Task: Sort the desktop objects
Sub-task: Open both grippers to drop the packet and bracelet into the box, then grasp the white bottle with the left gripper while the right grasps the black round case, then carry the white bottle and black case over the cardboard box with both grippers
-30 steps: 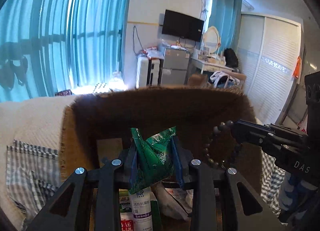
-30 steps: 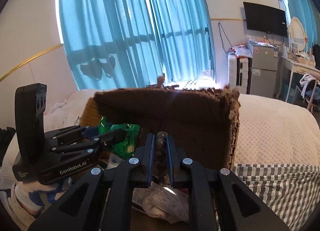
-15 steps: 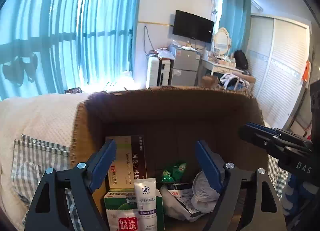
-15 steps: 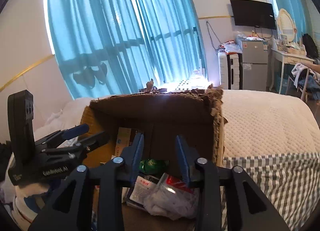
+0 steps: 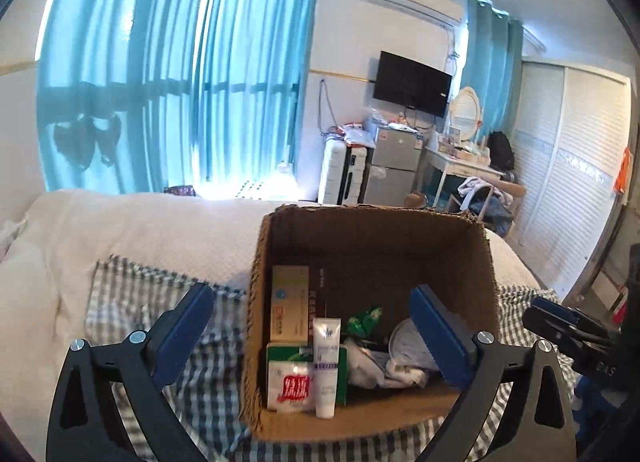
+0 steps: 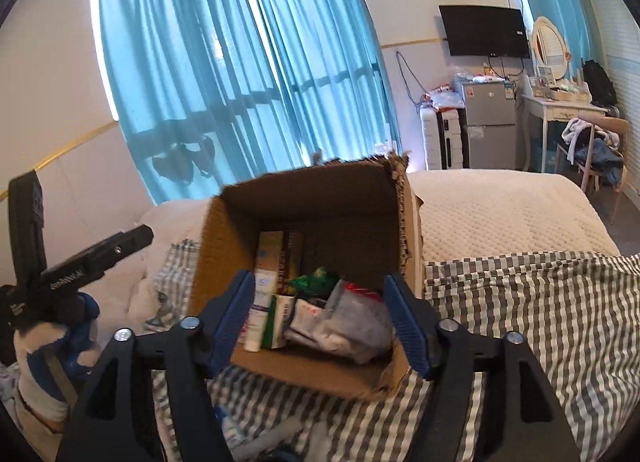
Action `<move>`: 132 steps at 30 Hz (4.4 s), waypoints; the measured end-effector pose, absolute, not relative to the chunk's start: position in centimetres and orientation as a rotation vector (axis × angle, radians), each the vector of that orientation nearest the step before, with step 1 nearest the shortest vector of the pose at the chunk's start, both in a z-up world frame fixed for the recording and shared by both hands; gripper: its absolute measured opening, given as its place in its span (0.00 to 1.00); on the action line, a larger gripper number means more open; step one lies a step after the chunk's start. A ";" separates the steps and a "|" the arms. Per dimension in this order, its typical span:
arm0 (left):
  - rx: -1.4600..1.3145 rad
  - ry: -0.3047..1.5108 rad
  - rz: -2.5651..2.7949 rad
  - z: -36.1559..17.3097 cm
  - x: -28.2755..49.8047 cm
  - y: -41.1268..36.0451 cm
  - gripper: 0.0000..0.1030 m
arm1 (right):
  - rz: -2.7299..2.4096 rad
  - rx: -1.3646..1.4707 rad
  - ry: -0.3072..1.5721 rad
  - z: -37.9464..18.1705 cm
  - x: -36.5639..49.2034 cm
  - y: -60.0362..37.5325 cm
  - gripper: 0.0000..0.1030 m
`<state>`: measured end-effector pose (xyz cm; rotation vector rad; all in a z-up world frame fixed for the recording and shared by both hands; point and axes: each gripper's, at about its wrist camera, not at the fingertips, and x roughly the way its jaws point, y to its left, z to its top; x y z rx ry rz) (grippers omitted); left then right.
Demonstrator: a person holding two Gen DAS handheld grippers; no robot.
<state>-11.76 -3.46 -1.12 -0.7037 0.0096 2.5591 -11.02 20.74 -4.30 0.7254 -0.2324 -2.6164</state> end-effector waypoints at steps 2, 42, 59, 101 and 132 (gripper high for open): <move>-0.694 -0.002 2.579 -0.7 -10.4 -4.5 0.99 | -2.616 0.717 -0.233 -3.9 -10.0 20.4 0.69; -1.107 0.455 2.285 -16.8 -5.4 -0.6 0.99 | -2.260 1.370 0.218 -21.9 -6.6 14.5 0.97; -1.339 0.532 2.116 -22.8 -7.4 2.6 0.91 | -2.222 1.649 0.101 -26.5 -10.3 16.5 0.40; -1.288 0.274 2.108 -14.4 -4.7 -2.6 0.11 | -2.161 1.574 0.013 -25.0 -8.9 15.2 0.63; -0.893 0.162 2.281 -2.2 -3.8 -3.8 0.11 | -2.396 1.042 -0.034 -7.4 -6.1 17.7 0.10</move>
